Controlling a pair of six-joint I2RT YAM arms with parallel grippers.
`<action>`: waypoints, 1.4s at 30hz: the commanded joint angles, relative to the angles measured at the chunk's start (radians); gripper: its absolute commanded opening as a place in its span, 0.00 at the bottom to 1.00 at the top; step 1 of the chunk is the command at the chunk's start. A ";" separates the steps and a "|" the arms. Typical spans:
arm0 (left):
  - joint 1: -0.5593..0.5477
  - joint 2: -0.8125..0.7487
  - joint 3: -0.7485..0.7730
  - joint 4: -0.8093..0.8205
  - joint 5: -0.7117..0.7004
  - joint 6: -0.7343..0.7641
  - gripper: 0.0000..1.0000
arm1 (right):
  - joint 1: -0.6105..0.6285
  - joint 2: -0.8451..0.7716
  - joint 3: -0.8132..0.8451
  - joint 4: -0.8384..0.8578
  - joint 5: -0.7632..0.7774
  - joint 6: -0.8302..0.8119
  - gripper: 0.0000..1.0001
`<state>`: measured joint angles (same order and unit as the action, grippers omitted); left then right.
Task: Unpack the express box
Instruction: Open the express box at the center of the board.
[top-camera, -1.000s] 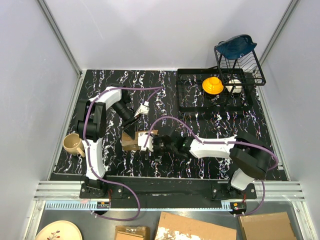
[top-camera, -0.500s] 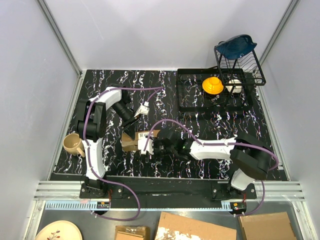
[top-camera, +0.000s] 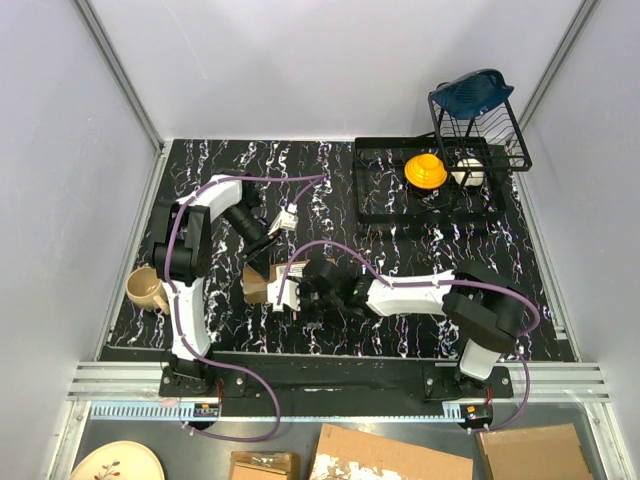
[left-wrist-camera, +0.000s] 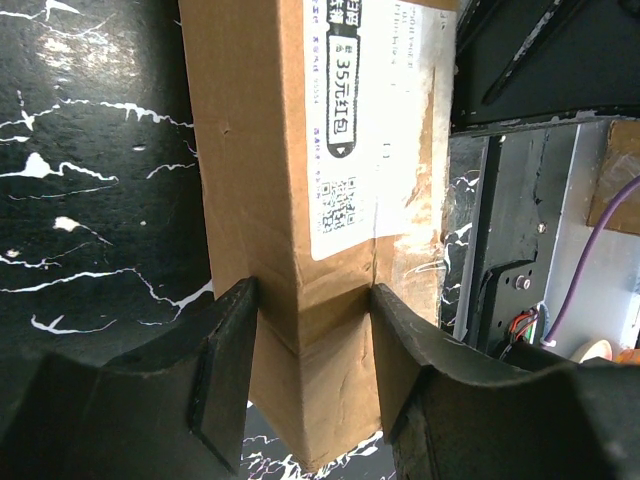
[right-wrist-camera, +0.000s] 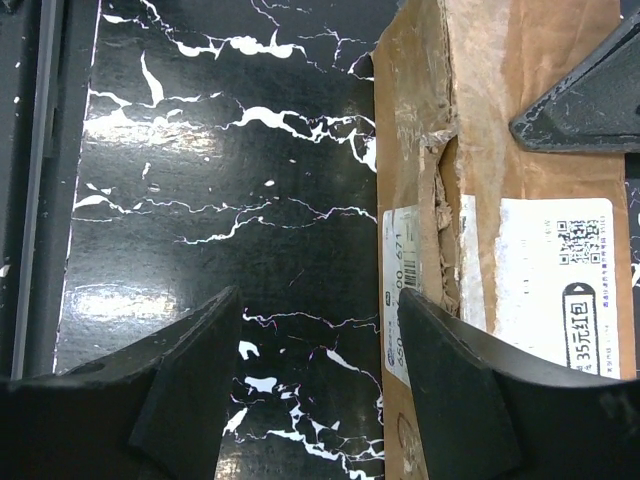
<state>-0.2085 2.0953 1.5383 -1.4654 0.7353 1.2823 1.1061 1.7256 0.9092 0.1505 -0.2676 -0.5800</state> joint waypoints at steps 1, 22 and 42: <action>-0.008 0.028 -0.069 0.007 -0.145 0.080 0.43 | -0.006 -0.018 0.054 -0.003 0.064 -0.041 0.69; -0.008 0.034 -0.078 0.010 -0.142 0.086 0.43 | -0.006 -0.054 0.076 0.064 0.088 -0.123 0.59; -0.008 0.034 -0.064 0.020 -0.142 0.068 0.43 | -0.005 -0.067 0.036 0.026 0.019 -0.092 0.43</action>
<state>-0.2085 2.0834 1.5055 -1.4696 0.7380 1.2827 1.1034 1.6768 0.9443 0.1787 -0.2184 -0.6941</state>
